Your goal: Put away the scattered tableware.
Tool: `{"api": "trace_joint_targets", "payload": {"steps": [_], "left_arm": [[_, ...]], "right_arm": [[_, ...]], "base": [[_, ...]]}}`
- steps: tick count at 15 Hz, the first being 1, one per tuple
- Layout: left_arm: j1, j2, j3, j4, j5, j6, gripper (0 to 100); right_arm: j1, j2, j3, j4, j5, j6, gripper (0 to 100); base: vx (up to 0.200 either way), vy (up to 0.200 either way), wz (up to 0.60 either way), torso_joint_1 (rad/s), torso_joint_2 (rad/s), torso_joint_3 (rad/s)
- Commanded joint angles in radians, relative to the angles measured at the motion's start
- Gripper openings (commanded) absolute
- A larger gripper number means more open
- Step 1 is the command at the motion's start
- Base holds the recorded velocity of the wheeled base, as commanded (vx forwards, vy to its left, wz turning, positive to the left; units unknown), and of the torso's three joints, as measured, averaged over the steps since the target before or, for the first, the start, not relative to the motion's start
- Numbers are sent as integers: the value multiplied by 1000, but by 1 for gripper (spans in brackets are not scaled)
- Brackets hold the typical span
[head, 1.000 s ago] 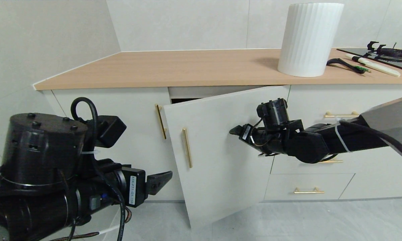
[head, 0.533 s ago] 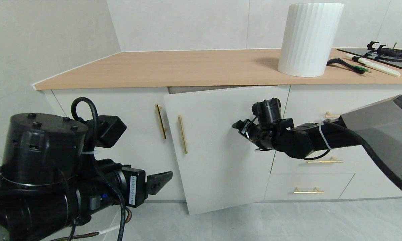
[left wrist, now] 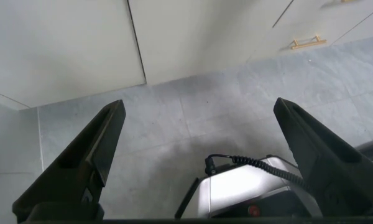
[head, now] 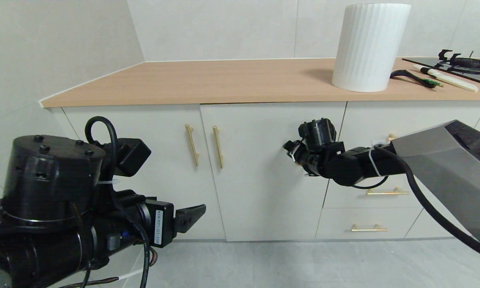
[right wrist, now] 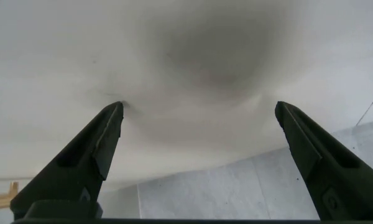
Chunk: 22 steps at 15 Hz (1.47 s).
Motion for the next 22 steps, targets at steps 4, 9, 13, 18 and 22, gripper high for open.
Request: {"api": "trace_joint_targets", "payload": {"steps": [4,9,13,18,22], "left_arm": [[0,-1,0,0,0,0,100],[0,-1,0,0,0,0,100],[0,-8,0,0,0,0,100],[1,-35,-2,0,0,1,100],[61,-110,3,0,0,3,100]], "right_arm": [[-8,17,-12,-1,-8,3,100],[-2,-42,53,1,9,3,100],[18,-258,378,-16,280,-86,100],[16,-390,703,-392,389,-359,100],[7,-703,846,-392,360,-474,100]], "base": [[0,0,0,0,0,0],[0,0,0,0,0,0],[0,0,0,0,0,0],[0,0,0,0,0,0],[0,0,0,0,0,0]]}}
